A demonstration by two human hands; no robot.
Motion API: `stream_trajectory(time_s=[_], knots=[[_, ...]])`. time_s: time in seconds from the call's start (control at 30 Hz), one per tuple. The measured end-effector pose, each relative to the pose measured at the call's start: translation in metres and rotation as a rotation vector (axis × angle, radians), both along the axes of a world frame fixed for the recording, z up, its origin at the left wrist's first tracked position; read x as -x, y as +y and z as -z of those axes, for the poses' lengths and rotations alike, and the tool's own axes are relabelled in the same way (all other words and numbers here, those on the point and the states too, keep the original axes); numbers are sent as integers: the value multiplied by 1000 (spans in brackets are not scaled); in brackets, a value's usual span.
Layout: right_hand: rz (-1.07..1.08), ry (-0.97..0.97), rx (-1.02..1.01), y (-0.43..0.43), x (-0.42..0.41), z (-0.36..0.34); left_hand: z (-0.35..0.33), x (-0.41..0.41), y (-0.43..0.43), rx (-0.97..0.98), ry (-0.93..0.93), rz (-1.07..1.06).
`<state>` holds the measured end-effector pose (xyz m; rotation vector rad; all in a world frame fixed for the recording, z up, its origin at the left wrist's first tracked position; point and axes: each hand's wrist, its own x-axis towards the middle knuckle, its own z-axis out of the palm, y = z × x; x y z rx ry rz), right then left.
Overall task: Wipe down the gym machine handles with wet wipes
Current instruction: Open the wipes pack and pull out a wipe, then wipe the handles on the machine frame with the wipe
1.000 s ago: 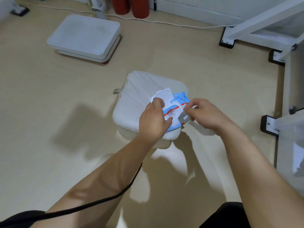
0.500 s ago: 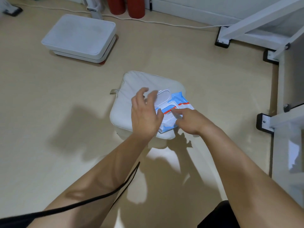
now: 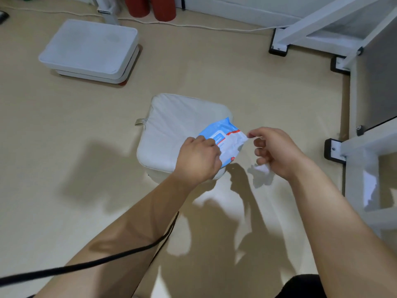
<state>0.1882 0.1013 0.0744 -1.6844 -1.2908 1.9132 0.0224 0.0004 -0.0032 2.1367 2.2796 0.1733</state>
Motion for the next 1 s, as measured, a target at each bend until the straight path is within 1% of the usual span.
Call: stream_trajectory(time_s=[0.07, 0.1, 0.13, 0.17, 0.23, 0.27, 0.3, 0.33, 0.4, 0.47, 0.53, 0.63, 0.7, 0.77, 0.93, 1.0], knots=[[135, 152, 158, -14, -4, -22, -25, -6, 5, 205, -20, -5], [187, 230, 228, -20, -5, -35, -40, -8, 5, 318, -93, -27], [240, 295, 299, -28, -10, -53, -63, -14, 2, 393, -266, -67], [294, 356, 358, -37, -14, -74, -93, -22, -3, 415, -520, -132], [401, 459, 438, -52, -22, -122, -166, -43, -21, 402, -1136, -325], [454, 497, 467, -59, -26, -147, -202, -51, -31, 415, -1387, -391], [500, 529, 491, -66, -29, -174, -235, -57, -42, 429, -1533, -380], [535, 552, 509, -72, -32, -201, -263, -61, -54, 440, -1545, -324], [565, 573, 525, -85, -39, -255, -317, -67, -79, 451, -1458, -240], [539, 565, 482, -98, -48, -305, -363, -71, -99, 450, -1452, -258], [470, 516, 402, -113, -54, -348, -410, -75, -117, 416, -1462, -325], [309, 431, 357, -142, -64, -410, -480, -74, -140, 346, -1486, -430], [144, 449, 334, -166, -70, -451, -521, -68, -159, 346, -1513, -413], [28, 451, 302, -192, -71, -489, -559, -61, -181, 356, -1524, -390], [-151, 304, 222, -250, -61, -578, -650, -34, -237, 343, -1541, -285], [-165, 321, 187, -270, -54, -614, -685, -24, -258, 334, -1559, -275]])
